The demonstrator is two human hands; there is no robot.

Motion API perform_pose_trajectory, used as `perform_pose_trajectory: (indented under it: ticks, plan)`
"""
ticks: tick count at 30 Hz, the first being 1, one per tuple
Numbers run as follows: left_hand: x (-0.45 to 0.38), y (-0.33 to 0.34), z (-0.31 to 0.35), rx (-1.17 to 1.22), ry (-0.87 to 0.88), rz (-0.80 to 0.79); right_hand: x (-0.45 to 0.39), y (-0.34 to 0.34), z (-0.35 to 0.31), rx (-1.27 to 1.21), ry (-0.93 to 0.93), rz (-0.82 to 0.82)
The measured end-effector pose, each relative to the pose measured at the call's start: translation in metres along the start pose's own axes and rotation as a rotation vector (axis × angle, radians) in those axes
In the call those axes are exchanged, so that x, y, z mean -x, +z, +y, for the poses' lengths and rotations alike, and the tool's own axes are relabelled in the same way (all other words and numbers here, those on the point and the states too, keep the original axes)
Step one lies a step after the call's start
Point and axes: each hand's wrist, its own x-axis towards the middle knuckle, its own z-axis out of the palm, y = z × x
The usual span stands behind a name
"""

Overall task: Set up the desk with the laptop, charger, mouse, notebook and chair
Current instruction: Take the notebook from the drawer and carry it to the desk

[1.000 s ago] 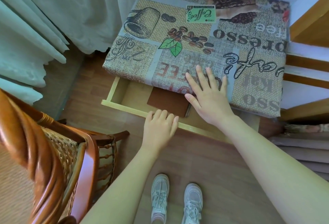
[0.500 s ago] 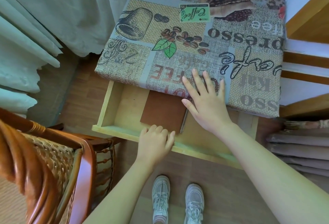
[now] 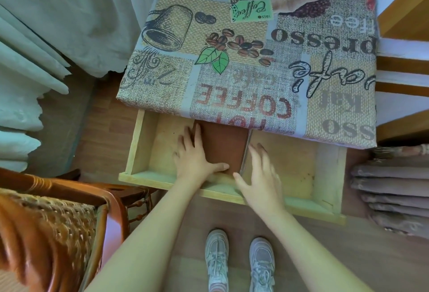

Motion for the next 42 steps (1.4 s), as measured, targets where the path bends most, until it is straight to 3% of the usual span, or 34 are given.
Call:
perform_pose_trajectory:
  ticks: [2,7,13,17,25,35,42]
  plan:
    - [-0.003,0.000,0.000,-0.014,0.001,-0.008,-0.019,0.006,-0.003,-0.056,0.103,-0.077]
    - [-0.001,0.003,0.002,-0.009,0.072,-0.022,-0.039,0.022,-0.013,-0.021,0.091,-0.165]
    - [0.006,0.001,0.004,0.080,0.130,-0.001,-0.044,0.026,-0.015,-0.324,0.165,-0.025]
    - [0.009,-0.002,0.003,0.028,0.130,-0.041,-0.048,0.024,-0.010,-0.376,0.190,0.060]
    - [0.010,-0.006,0.002,0.070,0.112,-0.028,-0.053,0.022,-0.006,-0.341,0.230,0.043]
    - [0.008,-0.010,-0.003,0.376,0.190,0.089,-0.057,0.013,0.010,-0.444,0.268,0.019]
    - [0.019,-0.015,0.003,0.492,0.252,0.029,-0.045,-0.003,0.009,-0.530,0.249,0.012]
